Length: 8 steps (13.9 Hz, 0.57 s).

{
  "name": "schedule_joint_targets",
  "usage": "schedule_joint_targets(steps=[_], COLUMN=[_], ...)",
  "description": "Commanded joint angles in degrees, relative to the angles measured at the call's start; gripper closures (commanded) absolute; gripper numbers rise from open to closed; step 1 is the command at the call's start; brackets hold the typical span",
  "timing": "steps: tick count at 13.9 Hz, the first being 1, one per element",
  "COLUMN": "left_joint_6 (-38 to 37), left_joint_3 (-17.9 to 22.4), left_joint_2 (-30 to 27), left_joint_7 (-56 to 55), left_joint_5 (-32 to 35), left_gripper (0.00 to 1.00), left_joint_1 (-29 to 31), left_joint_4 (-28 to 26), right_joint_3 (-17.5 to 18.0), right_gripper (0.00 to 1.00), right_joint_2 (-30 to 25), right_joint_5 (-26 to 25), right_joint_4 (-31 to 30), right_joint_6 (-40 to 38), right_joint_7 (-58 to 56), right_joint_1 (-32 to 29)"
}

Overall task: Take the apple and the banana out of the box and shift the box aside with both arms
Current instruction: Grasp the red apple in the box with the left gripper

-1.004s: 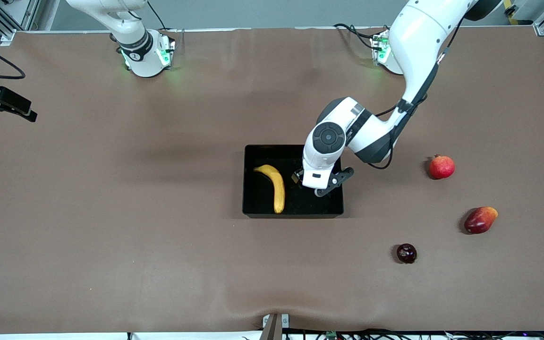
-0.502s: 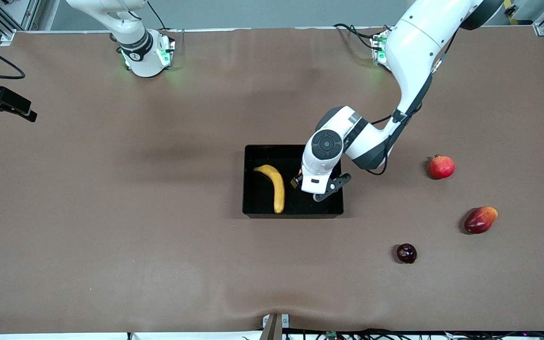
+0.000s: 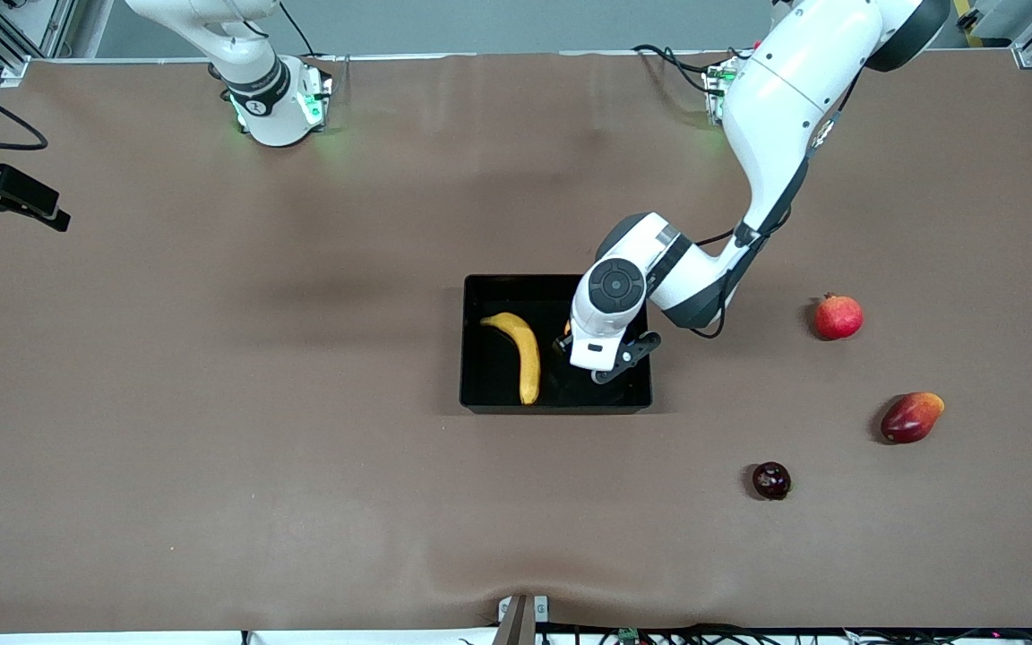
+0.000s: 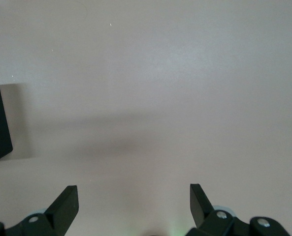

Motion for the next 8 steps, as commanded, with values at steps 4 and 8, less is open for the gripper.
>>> schedule_joint_targets(steps=[4,8], left_joint_6=[-0.38,-12.31], left_joint_3=[0.22,0.22], left_joint_2=[-3.74,-10.94], left_joint_7=[-1.38,7.38], left_joint_5=[1.67,1.15], left_gripper=[1.0,1.0], left_joint_1=[-0.34,1.67], left_joint_4=[0.26,5.08], right_joint_3=[0.16,0.25], right_gripper=[0.0,0.0], right_joint_2=[0.47,0.47], right_joint_5=[0.1,0.19], right_joint_4=[1.11,1.11], right_joint_6=[-0.45,-0.45], right_joint_7=[-0.72,-0.72], right_joint_1=[-0.58,-0.49])
